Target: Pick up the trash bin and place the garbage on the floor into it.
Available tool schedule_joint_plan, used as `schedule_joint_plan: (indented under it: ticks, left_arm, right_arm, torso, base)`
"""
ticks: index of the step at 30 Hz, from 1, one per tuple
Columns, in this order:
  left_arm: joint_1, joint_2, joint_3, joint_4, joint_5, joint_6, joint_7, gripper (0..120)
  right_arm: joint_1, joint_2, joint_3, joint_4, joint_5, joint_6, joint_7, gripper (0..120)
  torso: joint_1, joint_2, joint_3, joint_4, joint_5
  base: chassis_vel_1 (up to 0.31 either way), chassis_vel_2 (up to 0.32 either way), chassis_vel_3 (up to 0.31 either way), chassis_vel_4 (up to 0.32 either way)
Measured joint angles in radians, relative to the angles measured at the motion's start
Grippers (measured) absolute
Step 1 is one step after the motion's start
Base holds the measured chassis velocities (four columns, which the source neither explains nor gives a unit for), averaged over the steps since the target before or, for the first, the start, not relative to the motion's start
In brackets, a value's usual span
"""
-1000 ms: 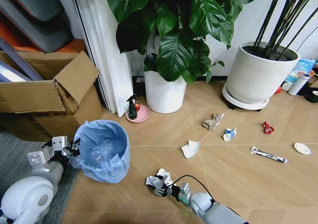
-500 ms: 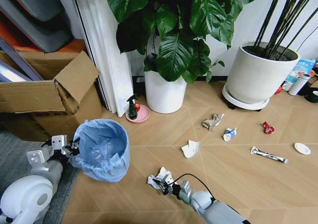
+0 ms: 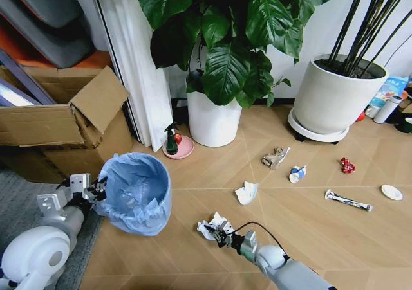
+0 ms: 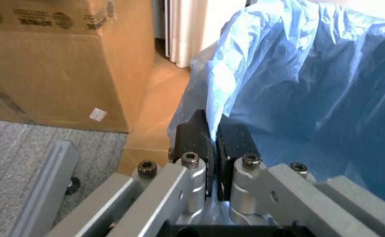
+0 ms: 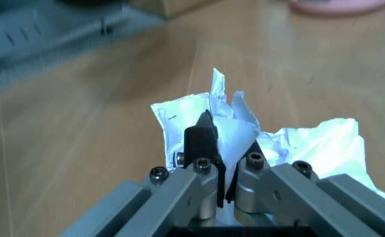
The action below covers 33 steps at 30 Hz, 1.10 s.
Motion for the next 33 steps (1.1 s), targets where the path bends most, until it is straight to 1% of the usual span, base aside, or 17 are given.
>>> schedule_joint_plan:
  ticks: [2, 5, 6, 7, 9, 10, 11, 12, 15, 16, 19, 22, 25, 26, 30, 32, 33]
  left_arm:
    - [0.0, 0.006, 0.007, 0.003, 0.0, -0.003, 0.003, 0]
    - [0.002, 0.033, 0.021, 0.008, -0.008, -0.018, 0.019, 0]
    - [0.0, 0.053, 0.032, 0.014, -0.018, -0.025, 0.022, 0]
    - [0.0, 0.053, 0.032, 0.014, -0.018, -0.025, 0.022, 0]
    - [-0.005, 0.083, 0.054, 0.021, -0.026, -0.035, 0.027, 0]
    - [-0.005, 0.083, 0.054, 0.021, -0.026, -0.035, 0.027, 0]
    - [-0.012, 0.106, 0.076, 0.026, -0.03, -0.043, 0.03, 0]
    - [-0.013, 0.109, 0.079, 0.027, -0.031, -0.044, 0.03, 0]
    - [-0.032, 0.15, 0.132, 0.03, -0.044, -0.062, 0.037, 0]
    - [-0.032, 0.15, 0.132, 0.03, -0.044, -0.062, 0.037, 0]
    - [-0.044, 0.174, 0.16, 0.03, -0.055, -0.07, 0.043, 0]
    - [-0.048, 0.176, 0.162, 0.03, -0.058, -0.071, 0.043, 0]
    - [-0.048, 0.169, 0.158, 0.03, -0.059, -0.07, 0.04, 0]
    - [-0.048, 0.169, 0.158, 0.03, -0.059, -0.07, 0.04, 0]
    - [-0.039, 0.146, 0.136, 0.032, -0.059, -0.069, 0.035, 0]
    - [-0.037, 0.145, 0.133, 0.031, -0.059, -0.069, 0.035, 0]
    - [-0.028, 0.143, 0.12, 0.031, -0.06, -0.068, 0.035, 0]
  right_arm:
    - [-0.009, -0.015, 0.025, 0.034, 0.009, 0.003, -0.008, 0]
    - [-0.035, -0.077, 0.094, 0.157, 0.055, 0.006, -0.02, 0]
    - [-0.043, -0.11, 0.118, 0.221, 0.081, 0.008, -0.021, 0]
    - [-0.043, -0.11, 0.118, 0.221, 0.081, 0.008, -0.021, 0]
    - [-0.05, -0.159, 0.15, 0.317, 0.129, 0.009, -0.02, 0]
    - [-0.05, -0.159, 0.15, 0.317, 0.129, 0.009, -0.02, 0]
    - [-0.053, -0.193, 0.171, 0.399, 0.169, 0.007, -0.018, 0]
    - [-0.054, -0.197, 0.173, 0.412, 0.176, 0.006, -0.017, 0]
    - [-0.054, -0.271, 0.196, 0.596, 0.298, -0.009, -0.008, 0]
    - [-0.054, -0.271, 0.196, 0.596, 0.298, -0.009, -0.008, 0]
    - [-0.035, -0.327, 0.192, 0.711, 0.393, -0.027, -0.019, 0]
    - [-0.014, -0.338, 0.174, 0.739, 0.421, -0.035, -0.035, 0]
    - [0.041, -0.332, 0.109, 0.741, 0.451, -0.05, -0.084, 0]
    - [0.041, -0.332, 0.109, 0.741, 0.451, -0.05, -0.084, 0]
    - [0.162, -0.287, -0.027, 0.69, 0.485, -0.065, -0.155, 0]
    - [0.18, -0.279, -0.046, 0.68, 0.489, -0.066, -0.16, 0]
    - [0.267, -0.242, -0.139, 0.622, 0.499, -0.065, -0.181, 0]
  torso:
    - [0.0, 0.0, 0.0, 0.0, -0.0001]
    - [0.0, 0.0, 0.0, 0.0001, -0.0002]
    - [0.0, 0.0, 0.0, -0.0002, 0.0]
    - [0.0, 0.0, 0.0, -0.0002, 0.0]
    - [0.0, 0.0, 0.0, -0.0001, -0.0004]
    - [0.0, 0.0, 0.0, -0.0001, -0.0004]
    - [0.0, 0.0, 0.0, 0.0, -0.0003]
    - [0.0, 0.0, 0.0, 0.0, -0.0002]
    - [0.0, 0.0, 0.0, 0.0, -0.0004]
    - [0.0, 0.0, 0.0, 0.0, -0.0004]
    - [0.0, 0.0, 0.0, -0.0001, -0.0005]
    - [0.0, 0.0, 0.0, -0.0001, -0.0002]
    - [0.0, 0.0, 0.0, -0.0001, -0.0003]
    - [0.0, 0.0, 0.0, -0.0001, -0.0003]
    - [0.0, 0.0, 0.0, 0.0, -0.0005]
    - [0.0, 0.0, 0.0, 0.0002, -0.0005]
    - [0.0, 0.0, 0.0, 0.0003, -0.0005]
  base:
    - [0.0, 0.0, 0.0, 0.0]
    - [0.0, 0.0, 0.0, 0.0]
    - [0.0, 0.0, 0.0, 0.0]
    - [0.0, 0.0, 0.0, 0.0]
    - [0.0, 0.0, 0.0, 0.0]
    - [0.0, 0.0, 0.0, 0.0]
    - [0.0, 0.0, 0.0, 0.0]
    - [0.0, 0.0, 0.0, 0.0]
    - [0.0, 0.0, 0.0, 0.0]
    - [0.0, 0.0, 0.0, 0.0]
    - [0.0, 0.0, 0.0, 0.0]
    - [0.0, 0.0, 0.0, 0.0]
    - [0.0, 0.0, 0.0, 0.0]
    - [0.0, 0.0, 0.0, 0.0]
    - [0.0, 0.0, 0.0, 0.0]
    - [0.0, 0.0, 0.0, 0.0]
    - [0.0, 0.0, 0.0, 0.0]
